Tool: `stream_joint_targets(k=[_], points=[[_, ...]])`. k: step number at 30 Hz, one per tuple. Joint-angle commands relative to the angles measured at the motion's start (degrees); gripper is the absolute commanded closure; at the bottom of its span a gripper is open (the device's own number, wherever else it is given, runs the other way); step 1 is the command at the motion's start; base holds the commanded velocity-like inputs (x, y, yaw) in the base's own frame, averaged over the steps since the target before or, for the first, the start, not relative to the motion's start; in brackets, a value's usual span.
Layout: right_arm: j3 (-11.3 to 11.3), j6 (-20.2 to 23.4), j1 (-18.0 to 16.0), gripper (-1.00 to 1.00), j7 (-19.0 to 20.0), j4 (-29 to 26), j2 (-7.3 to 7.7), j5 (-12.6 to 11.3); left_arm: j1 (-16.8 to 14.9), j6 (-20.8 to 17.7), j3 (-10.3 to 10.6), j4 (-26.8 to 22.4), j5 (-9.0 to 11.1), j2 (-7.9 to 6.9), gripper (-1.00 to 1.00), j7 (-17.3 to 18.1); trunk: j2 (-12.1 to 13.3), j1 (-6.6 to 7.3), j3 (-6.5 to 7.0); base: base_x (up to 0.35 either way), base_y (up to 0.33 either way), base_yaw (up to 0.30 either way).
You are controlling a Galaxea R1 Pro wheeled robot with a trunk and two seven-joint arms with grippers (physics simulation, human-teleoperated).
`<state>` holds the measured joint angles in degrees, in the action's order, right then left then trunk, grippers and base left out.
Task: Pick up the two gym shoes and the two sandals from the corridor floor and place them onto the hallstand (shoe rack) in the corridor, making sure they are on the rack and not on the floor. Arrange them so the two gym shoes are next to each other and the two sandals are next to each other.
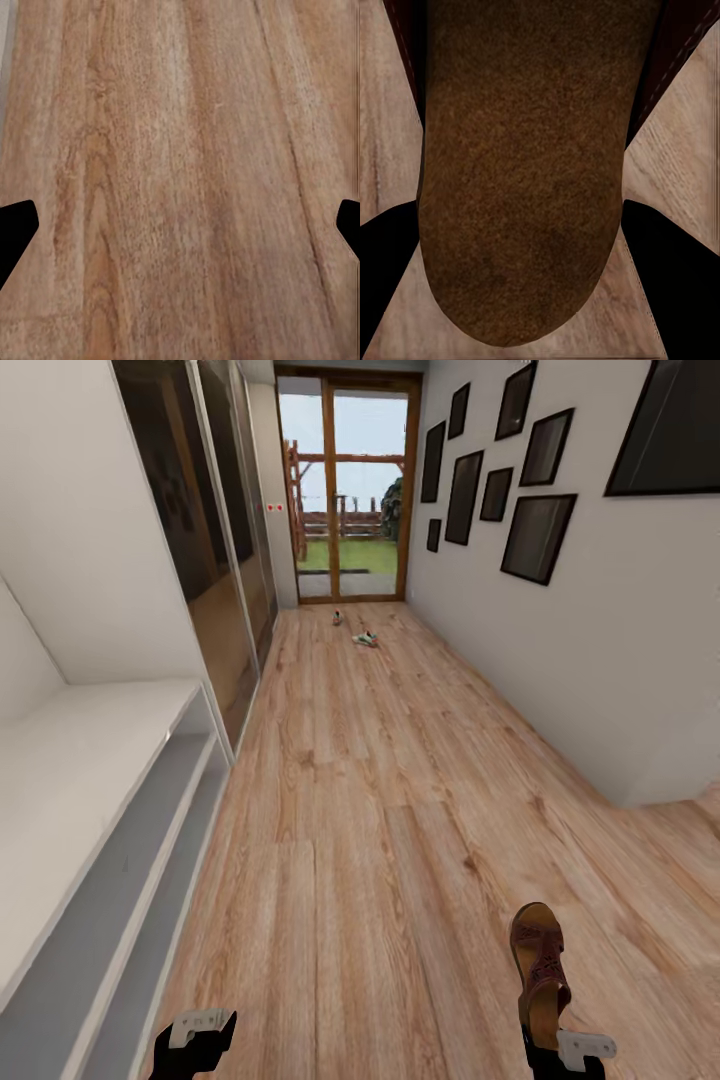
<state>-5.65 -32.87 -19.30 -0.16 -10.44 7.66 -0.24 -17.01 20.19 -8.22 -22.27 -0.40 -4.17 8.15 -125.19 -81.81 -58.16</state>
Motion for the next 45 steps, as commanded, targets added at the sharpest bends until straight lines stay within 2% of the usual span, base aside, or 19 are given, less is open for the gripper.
stream_joint_targets(k=[1, 11, 34, 38, 45], points=[[-0.14, -0.18, -0.04, 1.00, -0.01, 0.07, -0.01, -0.03, -0.03, 0.11, -0.48, 0.03, -0.04, 0.04, -1.00, 0.55, 0.40, 0.24, 0.14, 0.000, 0.000, -0.198], [-0.15, -0.18, -0.04, 1.00, -0.01, 0.07, -0.01, -0.04, -0.03, 0.11, -0.48, 0.03, 0.00, 0.04, -1.00, 0.55, 4.41, 2.43, 1.97, 0.000, 0.000, -0.253], [-0.15, -0.18, -0.04, 1.00, -0.01, 0.07, -0.01, -0.11, 0.04, 0.11, -0.74, 0.02, 0.15, -0.05, -1.00, 0.42, 4.41, 2.43, 2.70, 0.000, 0.000, -0.291], [-0.15, -0.18, -0.04, 1.00, -0.01, 0.07, -0.01, -0.11, 0.04, 0.13, -1.28, -0.02, 0.10, -0.13, -1.00, -1.20, 4.41, 2.43, 2.84, 0.000, 0.000, -0.292], [-0.15, -0.18, -0.04, 1.00, -0.01, 0.07, -0.01, -0.11, 0.25, 1.29, -1.25, 0.03, -0.11, -0.12, -1.00, -1.83, 4.41, 2.43, 3.07, 0.010, 0.000, -0.292]])
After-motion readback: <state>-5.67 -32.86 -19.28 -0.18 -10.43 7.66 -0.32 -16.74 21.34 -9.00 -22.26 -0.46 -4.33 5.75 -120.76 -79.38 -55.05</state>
